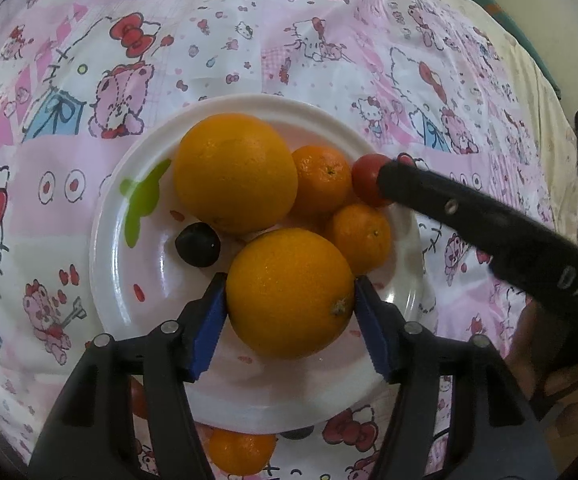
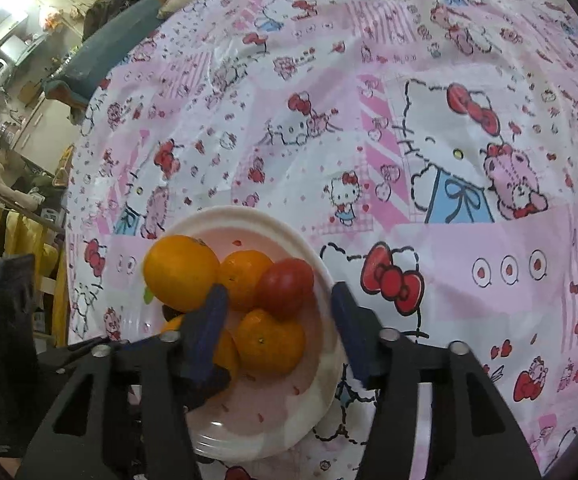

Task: Organize fruits
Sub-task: 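Lower the orange onto the plate and open the left tool while the right tool releases the tomato there, then withdraw both open tools from the plate and hold them still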

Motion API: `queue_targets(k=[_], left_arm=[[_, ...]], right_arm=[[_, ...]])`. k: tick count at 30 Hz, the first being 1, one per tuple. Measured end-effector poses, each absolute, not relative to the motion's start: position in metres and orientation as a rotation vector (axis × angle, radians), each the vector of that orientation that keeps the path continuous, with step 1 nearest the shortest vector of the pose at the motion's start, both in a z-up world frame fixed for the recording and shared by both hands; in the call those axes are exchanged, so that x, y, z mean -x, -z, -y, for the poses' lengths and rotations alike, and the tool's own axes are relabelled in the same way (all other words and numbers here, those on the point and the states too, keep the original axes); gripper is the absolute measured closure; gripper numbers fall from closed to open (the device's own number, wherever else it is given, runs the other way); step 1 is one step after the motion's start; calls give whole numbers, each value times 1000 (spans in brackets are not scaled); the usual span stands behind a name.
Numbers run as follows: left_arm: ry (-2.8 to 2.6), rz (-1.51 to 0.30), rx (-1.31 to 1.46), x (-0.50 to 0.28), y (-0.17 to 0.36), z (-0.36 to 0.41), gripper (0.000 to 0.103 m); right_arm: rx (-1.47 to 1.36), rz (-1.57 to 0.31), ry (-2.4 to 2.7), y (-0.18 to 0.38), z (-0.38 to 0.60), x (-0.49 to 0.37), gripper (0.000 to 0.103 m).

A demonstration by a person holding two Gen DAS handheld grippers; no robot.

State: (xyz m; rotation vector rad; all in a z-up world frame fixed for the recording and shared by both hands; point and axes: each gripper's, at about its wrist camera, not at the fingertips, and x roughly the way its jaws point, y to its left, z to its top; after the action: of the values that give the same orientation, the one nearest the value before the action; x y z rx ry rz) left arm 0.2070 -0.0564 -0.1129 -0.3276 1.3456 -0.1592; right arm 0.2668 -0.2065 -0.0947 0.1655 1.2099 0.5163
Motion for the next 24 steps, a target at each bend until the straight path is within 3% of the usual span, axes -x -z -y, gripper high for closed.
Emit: queue_targets(k=[2,4,10,15,17,24], left_arm=[[165,-1334,317,-205,109,57,29],[165,-1323,307,-202,105,55,23],[142,-1306,261,-181,81,44,22],[54,-1176,138,-155,45,30,8],[21,-1139,107,-144,35,24,3],[-87,-1097,233,-110,22,1,3]], right_arm=[[-164,-1200,-513,90,207,-266,45],[-172,-1196,-511,86,208,-265,44],[-255,-1170,-445,64,231,-238,32],[-305,-1111,-397,41,250,-195,14],[-312,-1096,-380,36,255,-178,14],[-282,-1049,-316,30,258,-144,5]])
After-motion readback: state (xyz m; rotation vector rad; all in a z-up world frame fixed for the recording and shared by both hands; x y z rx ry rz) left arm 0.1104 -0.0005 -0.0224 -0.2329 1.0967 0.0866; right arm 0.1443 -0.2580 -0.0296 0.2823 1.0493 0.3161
